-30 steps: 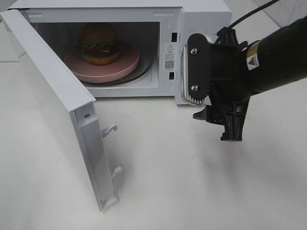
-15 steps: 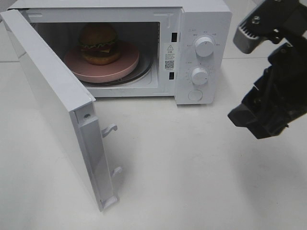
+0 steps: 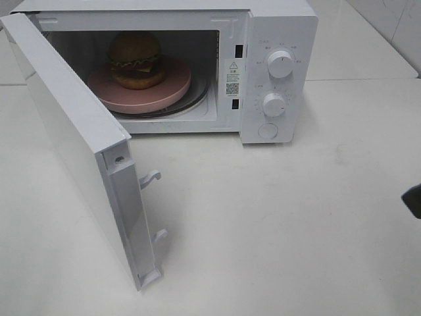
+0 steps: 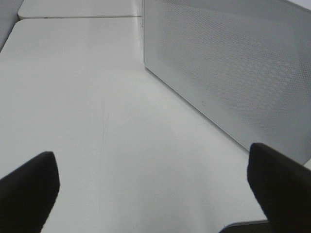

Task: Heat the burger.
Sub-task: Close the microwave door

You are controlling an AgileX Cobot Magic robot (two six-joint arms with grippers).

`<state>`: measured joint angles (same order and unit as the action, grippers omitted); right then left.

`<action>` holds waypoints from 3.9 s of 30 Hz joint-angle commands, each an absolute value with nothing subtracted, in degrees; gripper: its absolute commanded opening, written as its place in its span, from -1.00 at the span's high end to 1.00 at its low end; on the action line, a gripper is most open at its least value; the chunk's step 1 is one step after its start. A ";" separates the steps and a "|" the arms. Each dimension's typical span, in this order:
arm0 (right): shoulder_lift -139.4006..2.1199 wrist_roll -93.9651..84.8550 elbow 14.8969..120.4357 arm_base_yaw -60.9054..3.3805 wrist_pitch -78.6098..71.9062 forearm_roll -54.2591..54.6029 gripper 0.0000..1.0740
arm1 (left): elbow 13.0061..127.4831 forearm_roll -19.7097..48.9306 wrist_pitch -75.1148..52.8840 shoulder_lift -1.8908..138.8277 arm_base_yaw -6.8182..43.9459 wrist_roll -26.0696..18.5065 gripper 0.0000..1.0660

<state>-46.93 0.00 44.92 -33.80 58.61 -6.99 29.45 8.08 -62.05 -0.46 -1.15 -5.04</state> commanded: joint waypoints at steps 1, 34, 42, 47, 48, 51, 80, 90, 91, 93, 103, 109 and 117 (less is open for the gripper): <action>-43.09 0.97 44.52 -33.69 61.42 -6.65 -0.42 | 29.45 7.91 -61.25 -1.32 -0.92 -5.04 -0.83; 1.83 0.46 28.65 -7.39 56.95 0.00 -0.42 | 29.45 7.96 -61.25 -1.26 -0.92 -5.04 -0.83; 1.83 0.57 28.76 -7.62 56.95 0.00 -0.42 | 29.45 7.96 -61.25 -1.26 -0.92 -5.04 -0.83; 1.83 0.57 28.76 -7.62 56.95 0.00 -0.42 | 29.45 7.96 -61.25 -1.26 -0.92 -5.04 -0.83; 1.83 0.57 28.76 -7.62 56.95 0.00 -0.42 | 29.45 7.96 -61.25 -1.26 -0.92 -5.04 -0.83; 1.83 0.57 28.76 -7.62 56.95 0.00 -0.42 | 29.45 7.96 -61.25 -1.26 -0.92 -5.04 -0.83; 1.83 0.57 28.76 -7.62 56.95 0.00 -0.42 | 29.45 8.37 -61.25 -1.26 -0.92 -4.81 -0.83; 1.83 0.57 28.76 -7.62 56.95 0.00 -0.40 | 31.40 9.63 -59.47 -0.23 -0.92 -4.35 -0.82; 1.83 0.57 28.76 -7.62 56.95 0.00 -0.40 | 32.37 9.51 -57.98 1.43 -0.92 -4.41 -0.76; 1.83 0.57 28.76 -7.62 56.95 0.00 -0.40 | 32.49 9.45 -56.95 2.52 -0.92 -4.41 -0.72; 1.83 0.57 28.76 -7.62 56.95 0.00 -0.40 | 31.91 8.54 -46.93 17.30 -0.92 -4.47 0.66; 1.83 0.57 28.76 -7.62 56.95 0.00 -0.40 | 31.86 8.77 -44.18 22.06 -0.92 -4.58 1.00; 1.83 0.57 28.76 -7.62 56.95 0.00 -0.40 | 23.43 9.34 -17.82 28.30 -0.92 -6.36 1.00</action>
<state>0.23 0.00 28.93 -7.85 57.35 0.00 26.41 8.77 -27.50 27.62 -1.15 -6.13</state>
